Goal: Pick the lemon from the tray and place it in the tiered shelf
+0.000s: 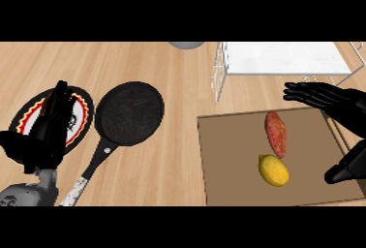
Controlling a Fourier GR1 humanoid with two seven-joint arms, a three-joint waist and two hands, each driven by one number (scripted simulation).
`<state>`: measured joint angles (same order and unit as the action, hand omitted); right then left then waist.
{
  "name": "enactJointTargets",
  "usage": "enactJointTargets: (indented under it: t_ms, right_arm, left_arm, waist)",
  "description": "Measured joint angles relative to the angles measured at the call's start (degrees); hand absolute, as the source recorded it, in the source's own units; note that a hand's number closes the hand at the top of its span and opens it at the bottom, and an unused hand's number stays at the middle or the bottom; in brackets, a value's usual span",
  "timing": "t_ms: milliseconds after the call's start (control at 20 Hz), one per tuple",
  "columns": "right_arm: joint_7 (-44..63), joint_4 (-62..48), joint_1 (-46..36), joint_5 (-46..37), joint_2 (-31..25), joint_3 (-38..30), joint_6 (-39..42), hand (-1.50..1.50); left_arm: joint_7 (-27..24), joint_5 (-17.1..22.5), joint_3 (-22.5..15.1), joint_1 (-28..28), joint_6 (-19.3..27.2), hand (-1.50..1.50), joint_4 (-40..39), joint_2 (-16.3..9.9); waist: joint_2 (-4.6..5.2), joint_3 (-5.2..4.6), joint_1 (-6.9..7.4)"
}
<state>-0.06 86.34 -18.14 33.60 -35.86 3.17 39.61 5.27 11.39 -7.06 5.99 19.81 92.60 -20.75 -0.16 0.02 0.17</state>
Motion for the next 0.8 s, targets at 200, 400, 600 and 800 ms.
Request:
enactJointTargets:
  t_ms: [200,400,600,800]
  right_arm:
    - [1.96,6.91,-0.68,-4.07,-6.42,1.17,5.21,-1.50]
    - [3.86,14.73,-2.78,-13.20,-10.52,2.04,5.91,-1.50]
    - [6.76,23.48,-2.30,-23.06,-12.84,4.25,5.07,-1.50]
    - [13.18,31.48,0.49,-31.35,-11.50,8.69,2.11,-1.50]
  left_arm:
    - [1.22,-0.01,0.34,-0.40,0.07,0.00,1.05,-0.36]
    - [1.09,-0.05,0.27,-1.39,-0.19,0.00,1.68,-0.24]
    - [1.51,-0.11,0.68,-1.06,-0.20,0.00,1.75,-0.23]
    - [1.65,-0.45,0.77,-1.99,-0.31,0.00,2.84,0.09]
  waist:
    - [-0.26,-0.05,-0.59]
    - [-0.35,-0.06,-0.44]
    - [-0.32,-0.05,-0.85]
    - [-0.21,-0.06,-0.65]
